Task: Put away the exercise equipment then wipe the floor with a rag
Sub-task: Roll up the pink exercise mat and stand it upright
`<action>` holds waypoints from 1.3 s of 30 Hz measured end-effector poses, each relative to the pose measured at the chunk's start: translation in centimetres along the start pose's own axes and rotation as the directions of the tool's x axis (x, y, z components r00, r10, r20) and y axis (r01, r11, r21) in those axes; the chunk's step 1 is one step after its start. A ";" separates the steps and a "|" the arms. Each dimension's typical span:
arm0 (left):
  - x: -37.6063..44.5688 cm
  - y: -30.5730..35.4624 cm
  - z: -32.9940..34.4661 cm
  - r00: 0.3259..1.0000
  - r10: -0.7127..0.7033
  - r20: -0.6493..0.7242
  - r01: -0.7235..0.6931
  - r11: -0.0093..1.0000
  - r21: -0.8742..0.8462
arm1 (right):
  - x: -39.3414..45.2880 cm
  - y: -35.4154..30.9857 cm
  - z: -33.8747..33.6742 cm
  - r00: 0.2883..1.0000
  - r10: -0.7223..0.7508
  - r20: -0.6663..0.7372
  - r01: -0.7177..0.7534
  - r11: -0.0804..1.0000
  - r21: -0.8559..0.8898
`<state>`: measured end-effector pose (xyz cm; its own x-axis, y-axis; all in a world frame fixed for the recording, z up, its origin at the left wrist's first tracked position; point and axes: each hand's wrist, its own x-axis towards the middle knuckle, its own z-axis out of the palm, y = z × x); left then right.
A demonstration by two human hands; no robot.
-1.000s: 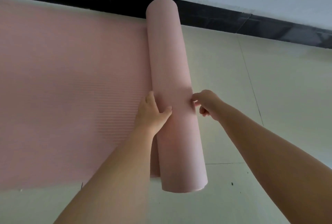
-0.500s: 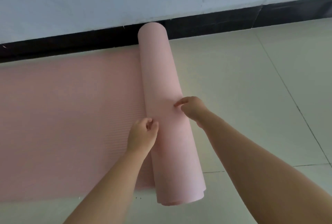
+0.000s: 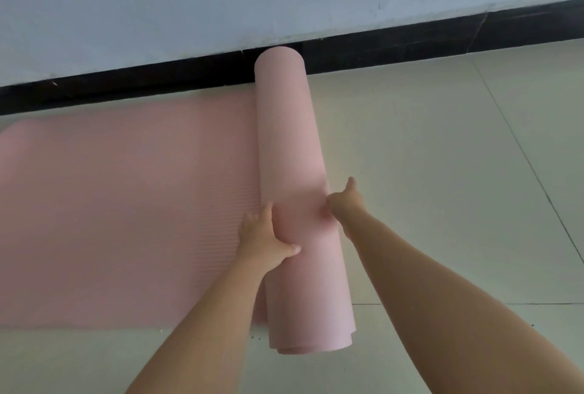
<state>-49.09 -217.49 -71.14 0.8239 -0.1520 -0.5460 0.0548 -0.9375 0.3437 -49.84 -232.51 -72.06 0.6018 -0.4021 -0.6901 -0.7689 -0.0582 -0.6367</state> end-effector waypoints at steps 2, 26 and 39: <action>-0.3 0.2 -0.5 0.997 0.052 -0.054 -0.048 0.996 0.080 | 0.0 -0.2 0.1 0.999 -0.038 0.017 0.040 0.994 -0.103; -1.1 -2.3 -0.6 0.998 0.036 0.053 -0.038 0.999 0.037 | -1.8 0.4 1.7 0.899 -0.330 0.287 0.434 0.756 -0.490; 4.9 -12.2 -6.3 0.912 0.127 0.389 -0.104 0.991 -0.079 | -3.4 -6.6 9.6 0.988 -0.153 0.010 0.141 0.882 -0.450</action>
<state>-42.17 -204.83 -73.21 0.5392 -0.3797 -0.7518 0.0130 -0.8888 0.4582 -44.79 -221.99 -68.80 0.7145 -0.3796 -0.5878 -0.6903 -0.5193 -0.5038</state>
